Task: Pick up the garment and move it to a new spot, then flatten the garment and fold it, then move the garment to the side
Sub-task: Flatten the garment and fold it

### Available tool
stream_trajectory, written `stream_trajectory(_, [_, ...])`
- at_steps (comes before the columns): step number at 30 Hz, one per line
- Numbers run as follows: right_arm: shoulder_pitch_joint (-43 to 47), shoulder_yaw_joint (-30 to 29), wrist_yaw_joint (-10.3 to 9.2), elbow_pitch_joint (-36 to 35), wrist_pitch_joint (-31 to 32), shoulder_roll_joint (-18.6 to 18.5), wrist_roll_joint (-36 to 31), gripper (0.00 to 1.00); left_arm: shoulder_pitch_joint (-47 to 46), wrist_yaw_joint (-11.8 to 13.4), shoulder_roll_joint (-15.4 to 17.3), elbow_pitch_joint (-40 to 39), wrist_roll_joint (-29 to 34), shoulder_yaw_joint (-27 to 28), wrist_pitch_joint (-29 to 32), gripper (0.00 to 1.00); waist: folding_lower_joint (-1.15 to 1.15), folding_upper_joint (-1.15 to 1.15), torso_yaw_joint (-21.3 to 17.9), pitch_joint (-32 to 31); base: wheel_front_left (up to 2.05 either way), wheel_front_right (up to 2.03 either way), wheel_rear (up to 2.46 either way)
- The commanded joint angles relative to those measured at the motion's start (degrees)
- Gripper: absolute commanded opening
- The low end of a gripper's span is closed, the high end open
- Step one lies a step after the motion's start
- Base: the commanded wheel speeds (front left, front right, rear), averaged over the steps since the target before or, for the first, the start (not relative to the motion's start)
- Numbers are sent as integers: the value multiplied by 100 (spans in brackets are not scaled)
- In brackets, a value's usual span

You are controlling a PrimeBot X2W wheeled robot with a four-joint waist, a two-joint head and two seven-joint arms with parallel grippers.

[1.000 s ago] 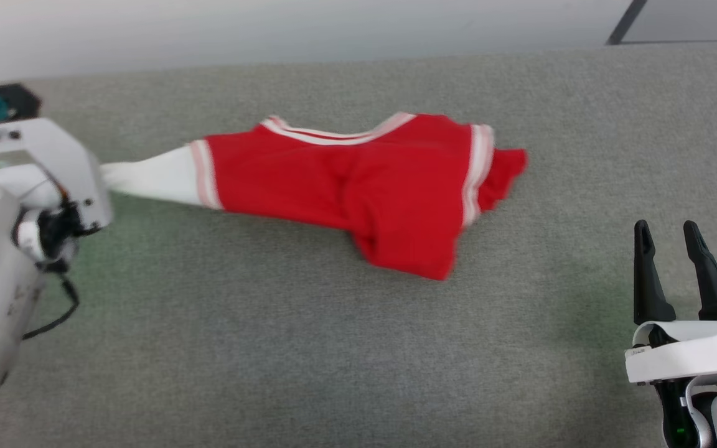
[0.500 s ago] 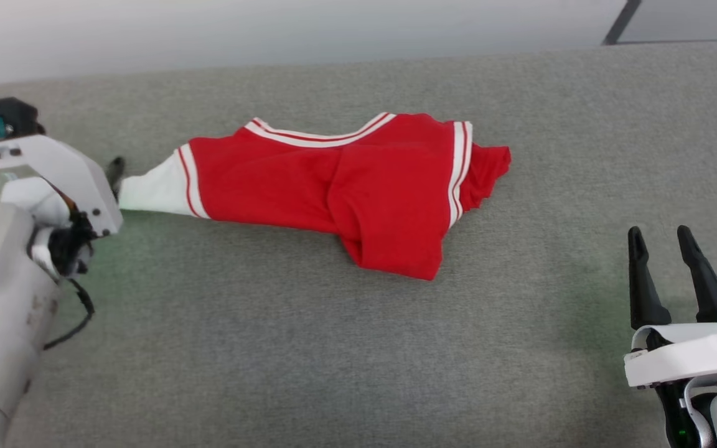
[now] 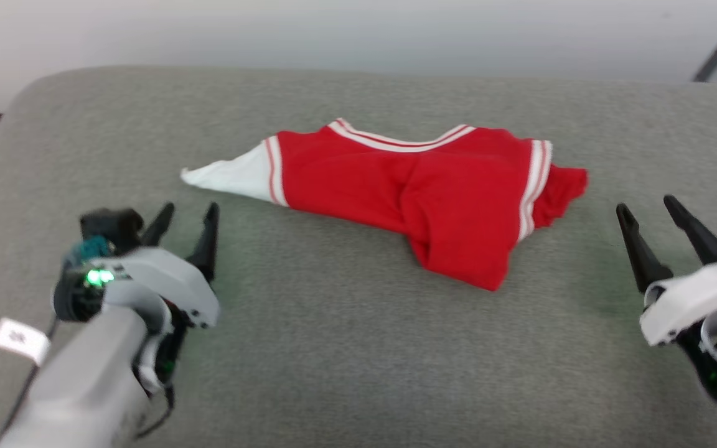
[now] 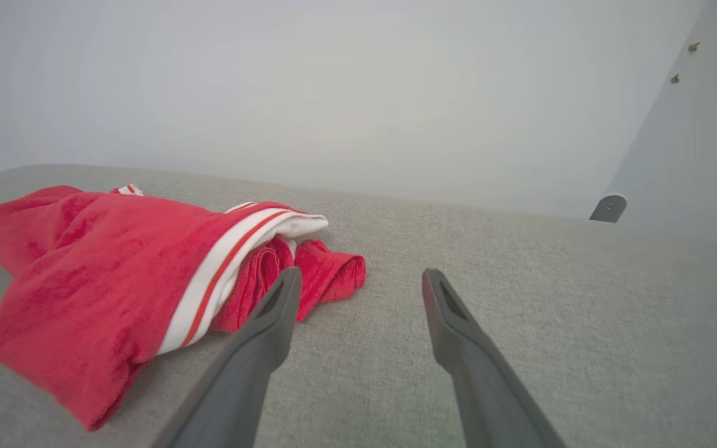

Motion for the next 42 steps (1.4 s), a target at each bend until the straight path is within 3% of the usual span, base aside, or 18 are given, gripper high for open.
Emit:
stream_trajectory(1, [-135,67,0,11,137,-75,98,100,167,146,7,-229,150,89,-26,100,0,0,307,2,0,0,0])
stream_trajectory(6, [-723,304,0,50,1191,-419,632,100,1315,1009,-154,-2073,1415,917,-23,100,0,0,651,137,0,0,0])
stream_trajectory(11, [-1233,305,0,242,2460,-635,1096,100,2259,1341,-476,-3206,2441,1425,-25,100,0,0,928,248,0,0,0])
stream_trajectory(16, [-1651,181,0,552,3582,-670,1477,100,2713,1226,-813,-3597,2976,1704,-26,100,0,0,1145,369,0,0,0])
stream_trajectory(23, [-2225,-204,0,1128,4663,-584,1478,100,2862,897,-1175,-3576,3360,1948,-26,100,0,0,1276,592,0,0,0])
stream_trajectory(31, [-2568,-529,0,1461,5182,-299,1272,100,2876,582,-1547,-3430,3640,2225,-26,100,0,0,1351,701,0,0,0])
stream_trajectory(32, [-2570,-544,0,1448,5231,-283,1261,87,2886,560,-1590,-3411,3663,2264,-26,100,0,0,1356,696,0,0,0])
stream_trajectory(33, [-2563,-622,0,1466,5273,-273,1271,48,2895,529,-1623,-3397,3698,2300,-26,100,0,0,1358,691,0,0,0])
stream_trajectory(36, [-2531,-706,0,1479,5400,-234,1177,5,2931,429,-1743,-3379,3761,2430,-27,100,0,0,1361,667,0,0,0])
stream_trajectory(37, [-2526,-757,0,1450,5384,-203,1172,0,2949,396,-1773,-3372,3781,2474,-27,100,0,0,1357,659,0,0,0])
stream_trajectory(42, [-2417,-730,0,1045,5317,-111,1192,0,3034,242,-1898,-3301,3898,2634,-27,100,0,0,1346,575,0,0,0])
